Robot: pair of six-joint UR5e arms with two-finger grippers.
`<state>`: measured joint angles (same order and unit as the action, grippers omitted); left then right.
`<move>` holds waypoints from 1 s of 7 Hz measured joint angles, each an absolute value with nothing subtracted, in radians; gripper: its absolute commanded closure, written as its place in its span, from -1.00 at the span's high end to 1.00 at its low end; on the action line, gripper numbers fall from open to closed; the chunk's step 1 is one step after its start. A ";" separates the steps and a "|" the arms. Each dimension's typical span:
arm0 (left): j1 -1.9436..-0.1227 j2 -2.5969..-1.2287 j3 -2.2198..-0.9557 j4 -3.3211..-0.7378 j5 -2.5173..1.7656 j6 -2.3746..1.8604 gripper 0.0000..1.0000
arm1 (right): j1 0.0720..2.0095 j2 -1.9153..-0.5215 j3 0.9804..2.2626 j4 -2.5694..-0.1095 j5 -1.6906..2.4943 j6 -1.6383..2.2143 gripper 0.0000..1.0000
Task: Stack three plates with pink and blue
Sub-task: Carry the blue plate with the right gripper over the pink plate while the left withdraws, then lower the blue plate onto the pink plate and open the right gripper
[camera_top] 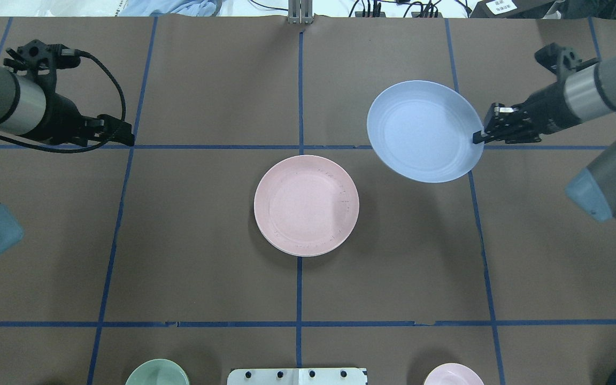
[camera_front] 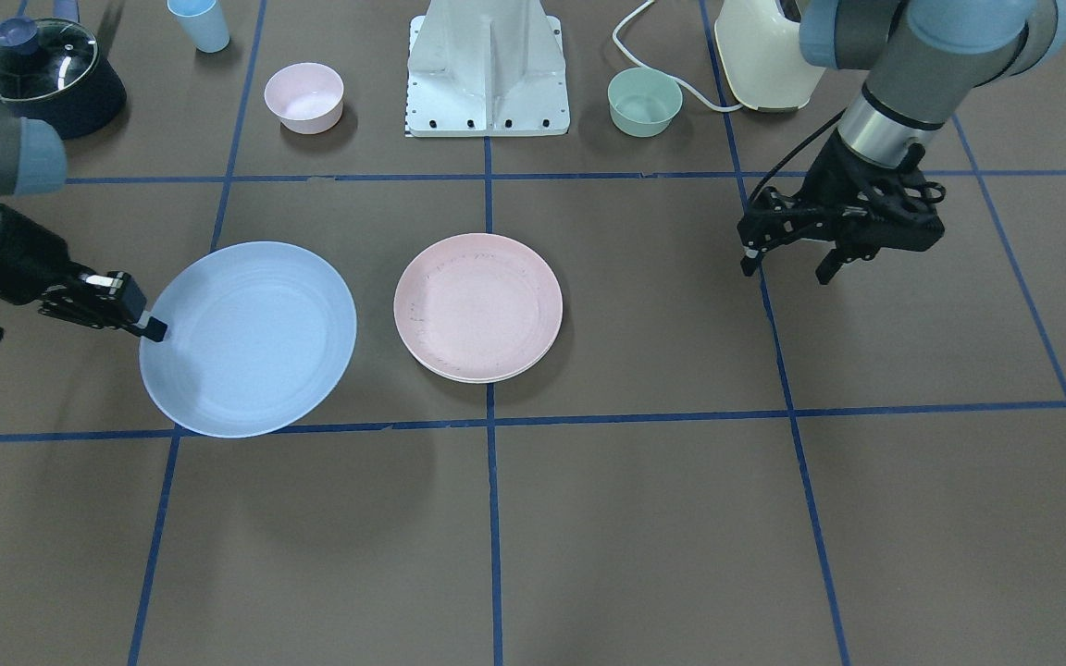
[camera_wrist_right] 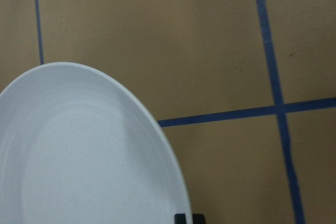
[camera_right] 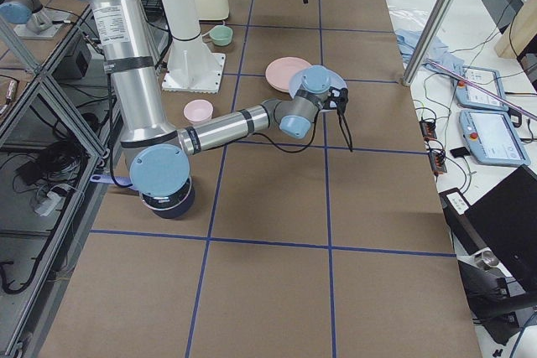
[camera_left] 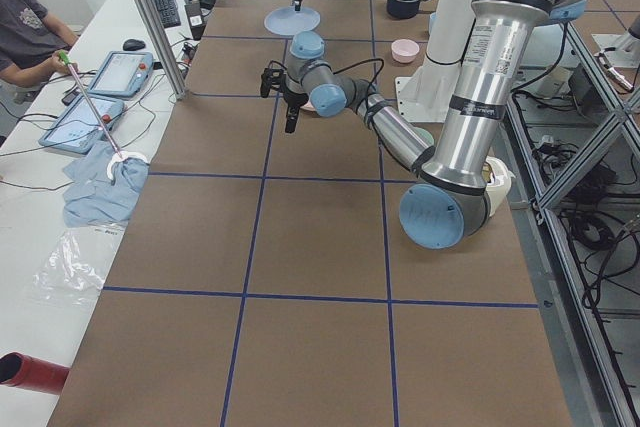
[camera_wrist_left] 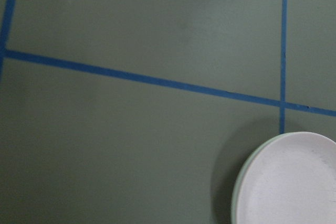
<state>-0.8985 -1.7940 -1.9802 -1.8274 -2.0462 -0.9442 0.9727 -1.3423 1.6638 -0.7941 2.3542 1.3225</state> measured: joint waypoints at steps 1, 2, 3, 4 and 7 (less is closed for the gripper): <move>-0.922 -1.764 -1.983 -1.830 -2.047 -0.877 1.00 | 0.895 -1.316 1.680 -0.795 2.280 1.386 -1.00; -0.933 -1.744 -1.982 -1.834 -2.046 -0.834 1.00 | 0.825 -1.291 1.691 -0.796 2.213 1.442 -1.00; -0.938 -1.734 -1.981 -1.835 -2.045 -0.814 1.00 | 0.748 -1.270 1.696 -0.796 2.134 1.482 -1.00; -0.940 -1.731 -1.978 -1.836 -2.045 -0.806 1.00 | 0.675 -1.261 1.697 -0.796 2.057 1.499 -1.00; -0.939 -1.728 -1.964 -1.838 -2.045 -0.801 1.00 | 0.560 -1.243 1.695 -0.816 1.950 1.508 -1.00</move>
<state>-0.9395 -1.7279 -1.9643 -1.8375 -2.0448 -0.8010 0.5603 -1.2435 1.6950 -0.8158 1.9502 1.5077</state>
